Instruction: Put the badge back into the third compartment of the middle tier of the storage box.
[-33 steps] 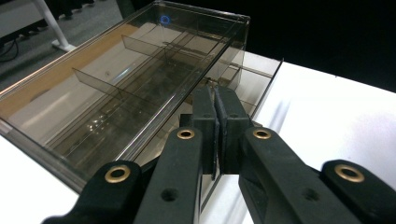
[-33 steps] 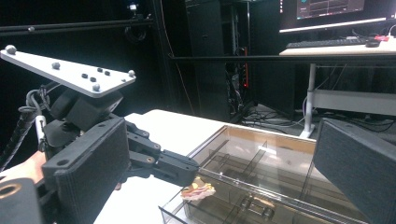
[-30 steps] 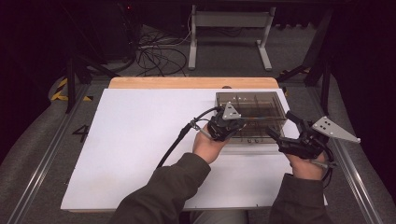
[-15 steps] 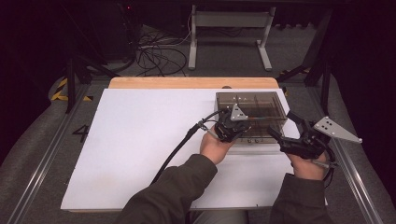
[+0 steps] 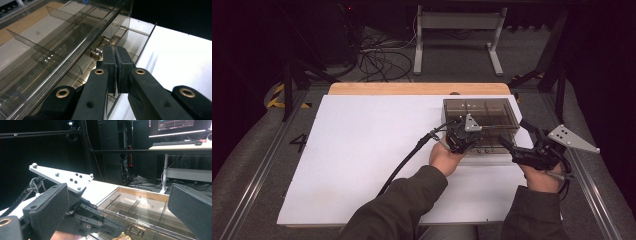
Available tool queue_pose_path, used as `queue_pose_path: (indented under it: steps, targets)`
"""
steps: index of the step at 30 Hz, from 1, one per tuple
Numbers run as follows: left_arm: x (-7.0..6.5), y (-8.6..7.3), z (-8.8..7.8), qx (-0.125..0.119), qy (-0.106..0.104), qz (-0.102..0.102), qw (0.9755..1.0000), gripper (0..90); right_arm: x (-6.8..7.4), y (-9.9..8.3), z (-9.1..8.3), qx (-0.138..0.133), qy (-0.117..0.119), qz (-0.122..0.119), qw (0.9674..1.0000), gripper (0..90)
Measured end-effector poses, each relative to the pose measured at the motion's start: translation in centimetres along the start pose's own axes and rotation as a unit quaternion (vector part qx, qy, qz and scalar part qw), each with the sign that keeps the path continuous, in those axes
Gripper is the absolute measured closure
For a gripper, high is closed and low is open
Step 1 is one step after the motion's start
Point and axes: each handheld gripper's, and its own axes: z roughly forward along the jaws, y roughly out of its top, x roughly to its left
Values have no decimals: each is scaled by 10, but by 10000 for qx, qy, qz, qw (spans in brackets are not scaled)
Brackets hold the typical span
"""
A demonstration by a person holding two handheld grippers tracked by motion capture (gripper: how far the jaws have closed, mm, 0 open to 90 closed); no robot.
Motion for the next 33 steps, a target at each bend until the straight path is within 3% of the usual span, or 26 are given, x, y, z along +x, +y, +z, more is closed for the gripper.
queue_pose_path:
  steps: [11, 21, 33]
  targets:
    - [0, -3, 8, 141, -1, 7, 9999, 878, 0, 0, 0, -8, -12, 19, 10000, 40]
    - [2, -5, 16, 61, -206, -408, 9989, 878, 0, 0, 1, -4, -10, 23, 10000, 40]
    - [5, -8, 22, 71, -346, -663, 9972, 875, -1, -1, 2, 12, 16, 56, 10000, 40]
